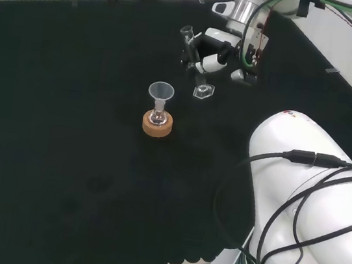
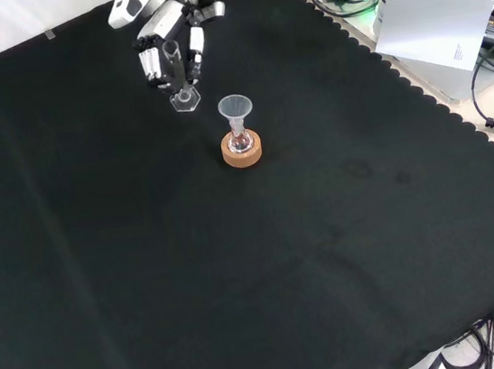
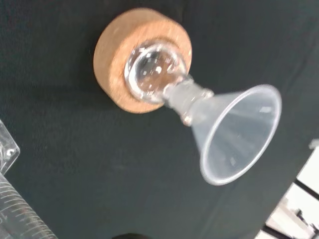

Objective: Put the graduated cylinder back on the table.

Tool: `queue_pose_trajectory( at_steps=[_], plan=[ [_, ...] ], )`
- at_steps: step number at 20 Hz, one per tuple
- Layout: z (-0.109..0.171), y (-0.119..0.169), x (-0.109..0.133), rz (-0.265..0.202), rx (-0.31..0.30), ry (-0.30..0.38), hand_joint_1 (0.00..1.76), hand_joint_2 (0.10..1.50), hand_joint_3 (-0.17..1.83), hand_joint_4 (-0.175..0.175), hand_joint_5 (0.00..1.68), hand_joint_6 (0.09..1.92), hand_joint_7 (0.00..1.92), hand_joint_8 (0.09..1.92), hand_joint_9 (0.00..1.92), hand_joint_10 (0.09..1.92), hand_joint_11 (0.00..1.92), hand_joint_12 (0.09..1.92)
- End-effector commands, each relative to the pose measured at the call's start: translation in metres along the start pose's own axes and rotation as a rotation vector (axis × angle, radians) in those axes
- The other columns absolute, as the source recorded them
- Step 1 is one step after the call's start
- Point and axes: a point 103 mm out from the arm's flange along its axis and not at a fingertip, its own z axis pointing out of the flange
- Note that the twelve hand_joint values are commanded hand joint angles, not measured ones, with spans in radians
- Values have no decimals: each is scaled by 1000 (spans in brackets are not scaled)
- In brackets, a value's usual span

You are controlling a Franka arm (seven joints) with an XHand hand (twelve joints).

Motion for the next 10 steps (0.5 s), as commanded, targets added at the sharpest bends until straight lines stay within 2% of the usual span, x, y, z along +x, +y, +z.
queue_pose_trajectory(
  at_steps=[1,5,10],
  plan=[
    [13,22,-26,-56,-89,102,1492,1106,-1,-98,926,877,771,1237,1068,1026,1036,810],
    [16,29,-38,-67,-122,125,1492,1106,-1,-102,923,874,771,1237,1069,1024,1034,811],
    [23,34,-47,-70,-133,144,1492,1106,-1,-104,922,872,771,1238,1069,1022,1032,812]
  ],
)
